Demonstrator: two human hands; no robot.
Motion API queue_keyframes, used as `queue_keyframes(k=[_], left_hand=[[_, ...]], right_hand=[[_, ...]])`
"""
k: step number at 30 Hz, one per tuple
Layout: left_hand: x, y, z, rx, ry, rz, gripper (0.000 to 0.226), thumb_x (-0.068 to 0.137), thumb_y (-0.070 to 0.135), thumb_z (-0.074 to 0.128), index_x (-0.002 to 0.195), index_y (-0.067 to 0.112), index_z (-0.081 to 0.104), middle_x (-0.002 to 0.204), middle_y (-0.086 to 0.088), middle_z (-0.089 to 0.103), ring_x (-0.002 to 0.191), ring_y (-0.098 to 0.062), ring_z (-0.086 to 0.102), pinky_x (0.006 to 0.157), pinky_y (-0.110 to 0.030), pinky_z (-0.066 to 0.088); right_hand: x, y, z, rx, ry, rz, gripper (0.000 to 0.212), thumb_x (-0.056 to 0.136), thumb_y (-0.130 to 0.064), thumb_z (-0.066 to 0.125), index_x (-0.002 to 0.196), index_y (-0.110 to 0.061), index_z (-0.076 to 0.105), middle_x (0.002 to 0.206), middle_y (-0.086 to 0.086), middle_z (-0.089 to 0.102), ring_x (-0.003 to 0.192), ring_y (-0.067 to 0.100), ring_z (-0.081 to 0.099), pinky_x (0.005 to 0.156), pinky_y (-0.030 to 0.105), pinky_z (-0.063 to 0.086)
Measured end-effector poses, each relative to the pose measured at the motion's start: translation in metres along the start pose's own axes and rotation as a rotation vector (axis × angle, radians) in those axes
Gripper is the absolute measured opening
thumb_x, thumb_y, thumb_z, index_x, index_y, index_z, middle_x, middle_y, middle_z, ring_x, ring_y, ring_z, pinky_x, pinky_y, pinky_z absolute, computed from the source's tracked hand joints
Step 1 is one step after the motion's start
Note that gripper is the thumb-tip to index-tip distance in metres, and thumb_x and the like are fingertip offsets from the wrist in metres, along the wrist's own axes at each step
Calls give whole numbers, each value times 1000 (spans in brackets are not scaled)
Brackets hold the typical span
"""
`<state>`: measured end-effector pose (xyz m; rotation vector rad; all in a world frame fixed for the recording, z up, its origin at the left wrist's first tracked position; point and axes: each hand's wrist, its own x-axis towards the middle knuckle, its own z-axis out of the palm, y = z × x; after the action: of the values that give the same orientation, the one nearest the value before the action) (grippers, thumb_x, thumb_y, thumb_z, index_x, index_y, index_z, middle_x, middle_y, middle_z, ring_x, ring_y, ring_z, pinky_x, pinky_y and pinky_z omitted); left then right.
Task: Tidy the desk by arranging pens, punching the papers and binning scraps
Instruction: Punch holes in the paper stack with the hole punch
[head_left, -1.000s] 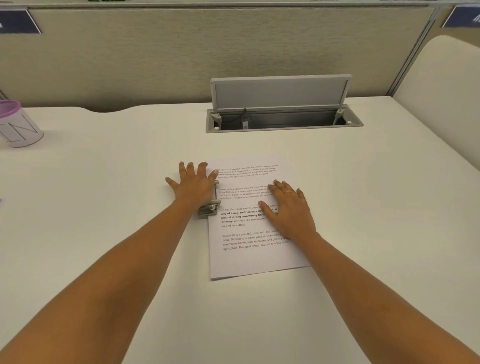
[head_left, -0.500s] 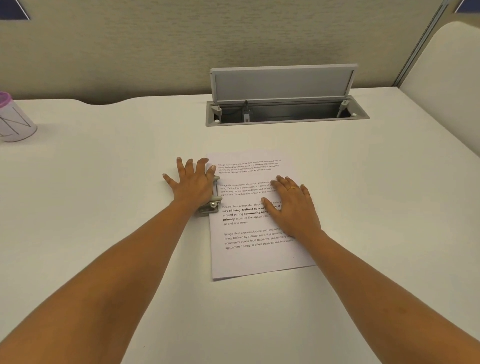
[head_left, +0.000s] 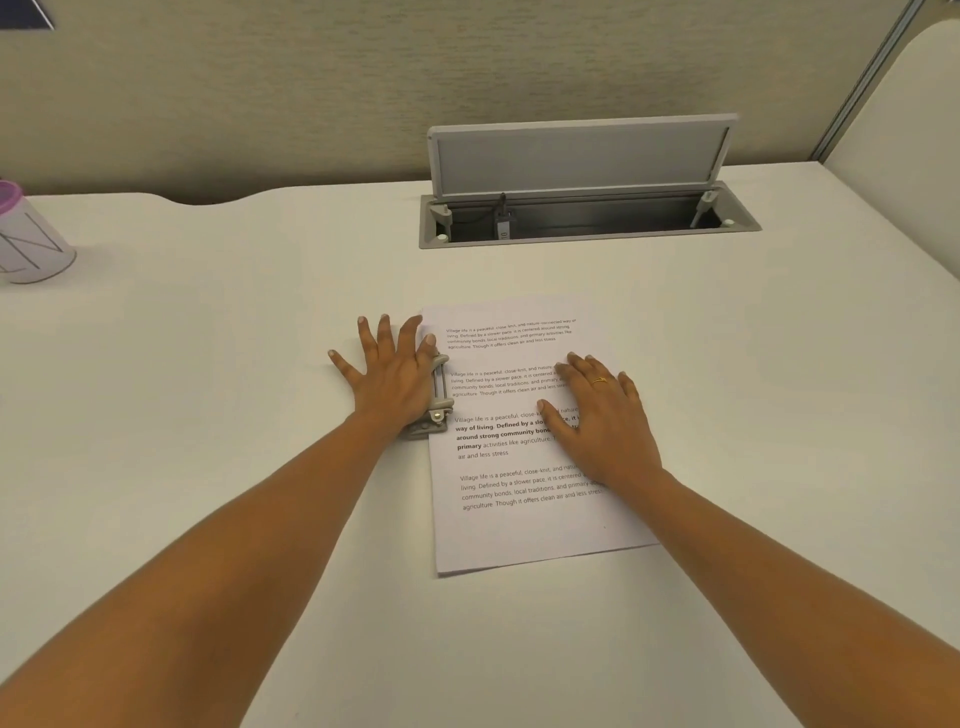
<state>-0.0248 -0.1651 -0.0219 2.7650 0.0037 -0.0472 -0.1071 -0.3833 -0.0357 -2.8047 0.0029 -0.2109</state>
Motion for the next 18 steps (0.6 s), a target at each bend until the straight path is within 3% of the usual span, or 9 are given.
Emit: queue_keyframes(k=[18], left_hand=[[1, -3, 3, -10, -8, 1, 50, 98, 40, 13, 148, 33, 6, 159, -4, 2, 145, -24, -16, 108, -64, -12]], right_hand=[[-1, -1, -2, 6, -14, 3, 56, 91, -49, 41, 140, -21, 36, 153, -3, 31, 143, 13, 21, 118, 40, 10]])
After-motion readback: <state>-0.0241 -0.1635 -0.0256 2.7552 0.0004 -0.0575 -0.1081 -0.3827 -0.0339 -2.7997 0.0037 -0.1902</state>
